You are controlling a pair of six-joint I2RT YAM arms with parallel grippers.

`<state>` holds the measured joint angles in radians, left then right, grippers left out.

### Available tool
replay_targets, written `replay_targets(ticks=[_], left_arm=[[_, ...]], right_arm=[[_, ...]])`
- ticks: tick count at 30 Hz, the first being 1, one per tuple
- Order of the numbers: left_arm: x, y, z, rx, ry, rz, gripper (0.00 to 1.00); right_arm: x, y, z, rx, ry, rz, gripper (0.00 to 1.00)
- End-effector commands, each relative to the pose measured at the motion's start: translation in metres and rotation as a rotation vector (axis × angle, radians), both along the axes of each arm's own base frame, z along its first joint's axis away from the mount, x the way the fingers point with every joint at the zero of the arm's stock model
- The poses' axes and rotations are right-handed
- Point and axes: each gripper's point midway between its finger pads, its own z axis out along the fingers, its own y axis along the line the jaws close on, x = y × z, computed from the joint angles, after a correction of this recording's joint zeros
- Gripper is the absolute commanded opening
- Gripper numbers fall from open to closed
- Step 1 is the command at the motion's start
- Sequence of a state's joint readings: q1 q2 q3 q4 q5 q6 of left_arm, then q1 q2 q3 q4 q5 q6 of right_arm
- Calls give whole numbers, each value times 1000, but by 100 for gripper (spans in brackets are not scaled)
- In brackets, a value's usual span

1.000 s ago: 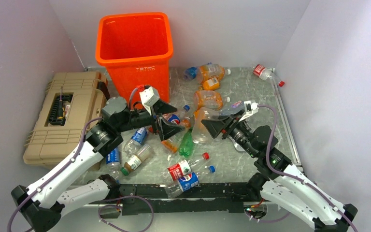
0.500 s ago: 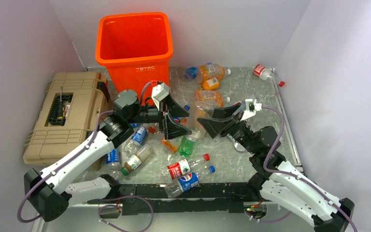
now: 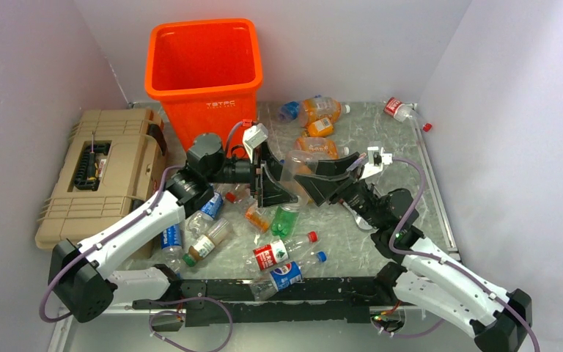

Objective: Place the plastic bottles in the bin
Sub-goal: Pick up the plastic bottle at the center of the board, then place the plastic bottle in the trash bin.

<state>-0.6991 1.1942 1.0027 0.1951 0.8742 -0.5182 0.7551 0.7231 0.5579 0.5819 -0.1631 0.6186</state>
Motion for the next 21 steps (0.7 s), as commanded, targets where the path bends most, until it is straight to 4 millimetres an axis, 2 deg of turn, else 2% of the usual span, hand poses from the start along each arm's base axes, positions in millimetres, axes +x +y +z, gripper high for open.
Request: replay_targets(ticks=[1,5,8,10,12,14,17,19,21], left_arm=[[-3,2,17,-39,-44,6,99],[-4,3,19,-46,-64,5,83],[-5,2,19,-46,-64,-1,72],[-4,2,18,-44,-64,-2,63],[-4,3,20,-47,-68,2,55],[-4,4,21,-49,-76,7,50],[-3,5,23,-52,-88,21,43],[-3,7,28,-53,-100,37,38],[1,12,35,-40,-130,79,40]], right_arm=[[-10,-3,23,80,-68,29,34],[-8,-1,18,71,-52,30,35],[-7,-2,17,64,-44,21,40],[-7,-3,17,52,-37,16,50],[-7,-3,17,34,-32,14,67],[-6,-5,16,17,-17,4,83],[-5,-12,18,2,2,-35,98],[-6,-19,23,-20,0,-63,100],[-9,-35,33,-66,-16,-126,100]])
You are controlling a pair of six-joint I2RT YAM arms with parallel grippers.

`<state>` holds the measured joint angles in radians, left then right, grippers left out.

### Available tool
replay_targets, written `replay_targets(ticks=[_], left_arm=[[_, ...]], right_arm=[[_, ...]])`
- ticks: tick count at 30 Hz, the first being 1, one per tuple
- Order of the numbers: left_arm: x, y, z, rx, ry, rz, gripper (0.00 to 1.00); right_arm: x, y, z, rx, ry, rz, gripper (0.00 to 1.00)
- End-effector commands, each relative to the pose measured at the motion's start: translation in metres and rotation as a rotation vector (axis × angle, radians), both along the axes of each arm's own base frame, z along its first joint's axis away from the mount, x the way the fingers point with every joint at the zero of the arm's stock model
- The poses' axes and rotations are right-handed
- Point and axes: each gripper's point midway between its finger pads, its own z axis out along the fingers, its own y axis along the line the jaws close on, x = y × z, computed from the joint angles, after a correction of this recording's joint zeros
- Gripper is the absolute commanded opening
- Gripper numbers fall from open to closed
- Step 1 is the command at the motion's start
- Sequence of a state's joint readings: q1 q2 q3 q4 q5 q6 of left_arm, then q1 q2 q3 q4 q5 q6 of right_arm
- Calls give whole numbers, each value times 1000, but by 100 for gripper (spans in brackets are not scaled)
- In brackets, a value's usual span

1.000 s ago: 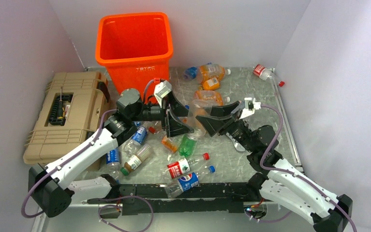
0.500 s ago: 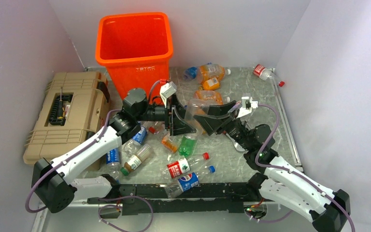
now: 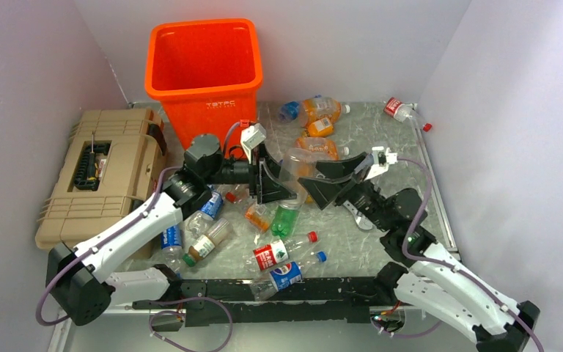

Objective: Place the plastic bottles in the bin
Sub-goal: Place the plastic bottle in the trash bin.

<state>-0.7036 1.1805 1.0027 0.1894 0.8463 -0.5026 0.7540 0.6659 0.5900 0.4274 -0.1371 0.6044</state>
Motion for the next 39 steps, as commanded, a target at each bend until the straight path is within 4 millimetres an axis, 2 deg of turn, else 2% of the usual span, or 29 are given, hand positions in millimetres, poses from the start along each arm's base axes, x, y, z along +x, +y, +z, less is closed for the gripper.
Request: replay_targets(ticks=[1,3,6,7,10,15,18,21,25,30,32,35,36,39], left_arm=[[1,14,38,-27,-134,83,42],[8,23,51,-6,-189,152,42],[34,42,76,24,-276,362,42],[43,50,92,26,-328,433,42],[79,75,121,84,-420,661,43],[139,119,172,171,-601,1037,45],[171,146,192,219,-686,1212,47],[217,183,195,249,-630,1328,46],[268,219,183,236,-525,1406,45],[316,234,164,265,-473,1436,45],[334,239,148,302,-449,1443,45],[352,244,126,332,-392,1461,47],[354,244,122,332,-379,1462,51],[352,244,125,305,-388,1468,89]], right_arm=[[-9,-35,41,-45,-69,-125,100],[-16,-54,47,-65,-93,-180,100],[-21,-84,46,-54,-91,-285,100],[-20,-92,39,-55,-73,-316,100],[-13,-107,14,-50,-3,-396,100],[-7,-104,-20,-73,63,-402,99],[0,-101,-41,-110,118,-415,99],[5,-95,-62,-142,178,-407,98],[7,-91,-78,-173,189,-399,98],[6,-92,-95,-196,220,-400,98],[5,-93,-102,-208,232,-398,98],[4,-97,-109,-220,240,-414,97],[4,-99,-110,-227,237,-421,97],[5,-107,-111,-238,227,-457,97]])
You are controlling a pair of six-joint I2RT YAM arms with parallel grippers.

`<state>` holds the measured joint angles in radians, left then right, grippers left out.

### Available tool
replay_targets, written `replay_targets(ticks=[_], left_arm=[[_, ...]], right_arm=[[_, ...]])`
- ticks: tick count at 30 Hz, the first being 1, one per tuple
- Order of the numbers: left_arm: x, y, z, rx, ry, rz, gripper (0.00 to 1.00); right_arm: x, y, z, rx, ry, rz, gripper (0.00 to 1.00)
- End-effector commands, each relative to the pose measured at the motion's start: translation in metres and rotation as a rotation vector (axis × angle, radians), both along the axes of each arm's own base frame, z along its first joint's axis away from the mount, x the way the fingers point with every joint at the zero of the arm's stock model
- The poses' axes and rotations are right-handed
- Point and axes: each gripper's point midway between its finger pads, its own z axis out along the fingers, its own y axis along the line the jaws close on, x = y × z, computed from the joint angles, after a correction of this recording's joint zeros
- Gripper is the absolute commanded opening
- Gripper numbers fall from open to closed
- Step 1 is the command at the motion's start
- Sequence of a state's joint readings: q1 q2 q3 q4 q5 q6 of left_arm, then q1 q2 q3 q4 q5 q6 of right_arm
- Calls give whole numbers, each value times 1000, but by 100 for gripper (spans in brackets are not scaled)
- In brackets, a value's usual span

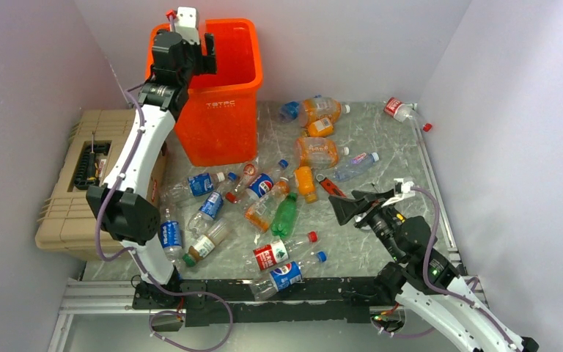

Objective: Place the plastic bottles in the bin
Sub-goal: Place the plastic bottle in the trash bin.

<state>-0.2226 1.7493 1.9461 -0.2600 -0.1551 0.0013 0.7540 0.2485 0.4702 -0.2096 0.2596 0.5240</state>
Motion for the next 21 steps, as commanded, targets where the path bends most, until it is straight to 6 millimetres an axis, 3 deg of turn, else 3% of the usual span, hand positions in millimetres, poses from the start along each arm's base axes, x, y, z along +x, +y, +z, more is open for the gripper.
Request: replay_targets(ticks=[1,7,11,13,15,17,21], left_arm=[[-12,2,45,-72,-126,0,97],[-51,5,95,-105,-232,-28,100],[-99,-4,125,-159,-285,-117,99],[-128,-12,129,-194,-285,-178,100],[-155,-26,117,-221,-237,-262,99],[-177,-43,93,-228,-158,-344,99],[-220,-94,30,-171,56,-592,99]], right_arm=[[2,-13,1,-6,-20,-59,97],[4,-10,1,-10,-14,-54,98],[8,-10,3,-10,-1,-74,98],[10,-11,3,-9,6,-86,98],[13,-11,1,-17,19,-98,97],[17,-11,-4,-39,45,-115,97],[29,-7,-30,-122,158,-153,96]])
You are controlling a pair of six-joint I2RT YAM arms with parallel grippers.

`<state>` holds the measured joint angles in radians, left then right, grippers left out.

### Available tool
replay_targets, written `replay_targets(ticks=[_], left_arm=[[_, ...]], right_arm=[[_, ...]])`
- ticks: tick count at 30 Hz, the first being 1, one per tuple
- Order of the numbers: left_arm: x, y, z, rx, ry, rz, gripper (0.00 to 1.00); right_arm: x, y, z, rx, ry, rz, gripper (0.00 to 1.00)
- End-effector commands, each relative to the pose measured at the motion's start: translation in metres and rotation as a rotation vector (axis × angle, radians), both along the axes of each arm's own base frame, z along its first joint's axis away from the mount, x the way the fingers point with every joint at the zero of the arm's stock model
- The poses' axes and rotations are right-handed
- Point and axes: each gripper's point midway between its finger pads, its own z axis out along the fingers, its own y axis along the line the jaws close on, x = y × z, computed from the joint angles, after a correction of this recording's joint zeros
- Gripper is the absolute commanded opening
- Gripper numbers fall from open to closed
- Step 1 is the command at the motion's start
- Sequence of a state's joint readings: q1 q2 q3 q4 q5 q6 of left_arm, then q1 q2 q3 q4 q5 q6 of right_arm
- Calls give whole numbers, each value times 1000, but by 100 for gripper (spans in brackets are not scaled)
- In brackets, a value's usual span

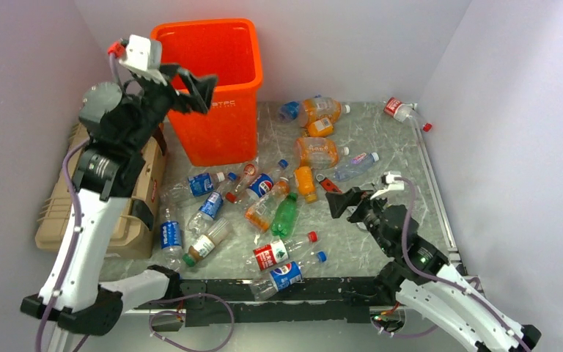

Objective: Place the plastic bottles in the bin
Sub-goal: Place the plastic bottle in the trash bin, then pick up the plastic bottle at the center of the board.

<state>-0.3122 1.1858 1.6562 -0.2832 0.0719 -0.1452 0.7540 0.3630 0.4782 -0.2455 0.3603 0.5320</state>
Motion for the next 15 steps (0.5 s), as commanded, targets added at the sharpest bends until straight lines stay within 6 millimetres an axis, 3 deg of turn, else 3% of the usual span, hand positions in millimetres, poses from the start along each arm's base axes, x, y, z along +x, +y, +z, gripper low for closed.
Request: replay_targets(ticks=[1,5,7,12,15], left_arm=[[-39,-70,-94,126,268,-361,99],[-84,-112,-153,219,363,-634,100],[-97,-125,-177,230,377,-712,99],[-97,-139,-226,172,399,-737,99],[-90,-138,-242,119,421,-685,100]], right_arm=[[13,3,-7,-46,82,-53,96],[25,14,-40,-98,193,-75,95],[31,18,-54,-107,231,-87,93],[50,28,-76,-126,283,-68,90],[65,34,-85,-133,296,-34,90]])
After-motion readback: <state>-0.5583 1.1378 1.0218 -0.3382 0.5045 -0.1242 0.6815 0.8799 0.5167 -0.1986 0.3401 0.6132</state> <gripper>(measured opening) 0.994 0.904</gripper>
